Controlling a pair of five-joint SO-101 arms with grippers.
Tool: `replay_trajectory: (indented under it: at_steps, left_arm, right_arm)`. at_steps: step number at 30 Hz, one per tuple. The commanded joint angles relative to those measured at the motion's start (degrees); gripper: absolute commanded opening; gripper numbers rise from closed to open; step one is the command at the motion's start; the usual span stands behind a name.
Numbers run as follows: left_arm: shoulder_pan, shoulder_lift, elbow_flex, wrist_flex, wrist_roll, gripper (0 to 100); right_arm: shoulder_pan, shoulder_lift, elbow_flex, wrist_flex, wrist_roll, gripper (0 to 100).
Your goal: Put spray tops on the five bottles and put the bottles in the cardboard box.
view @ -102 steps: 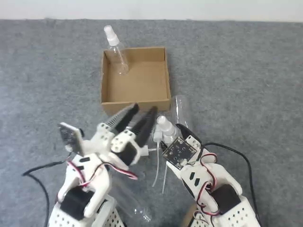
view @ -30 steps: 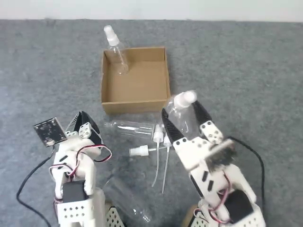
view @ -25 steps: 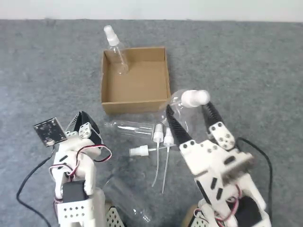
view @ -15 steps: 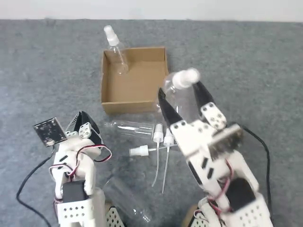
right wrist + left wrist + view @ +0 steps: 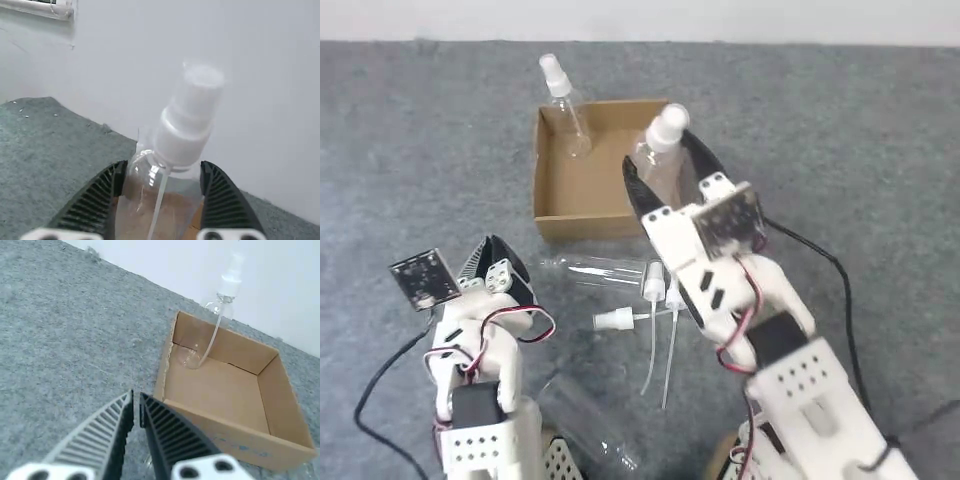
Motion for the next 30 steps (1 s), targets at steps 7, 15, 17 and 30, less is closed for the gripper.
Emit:
replay_trajectory:
  at_steps: [7,15,17,30]
  left_arm:
    - [-2.55,-0.09,-0.48,-3.08,-0.62,1]
    - [-3.78,-0.09,-0.48,-3.87,-0.62,1]
    - [-3.78,-0.09,-0.48,-3.87,-0.62,1]
    - [-3.78,-0.09,-0.48,-4.13,-0.62,1]
  right_arm:
    - [-4.18,15.6,-14.33,-1.71,-0.53,7.8]
    - [-4.09,31.08,-24.18,-6.99,-0.62,7.8]
    - [-4.09,35.12,-25.76,-10.15,-0.62,7.8]
    - [-4.18,58.95,-43.16,-13.49,-0.62,7.8]
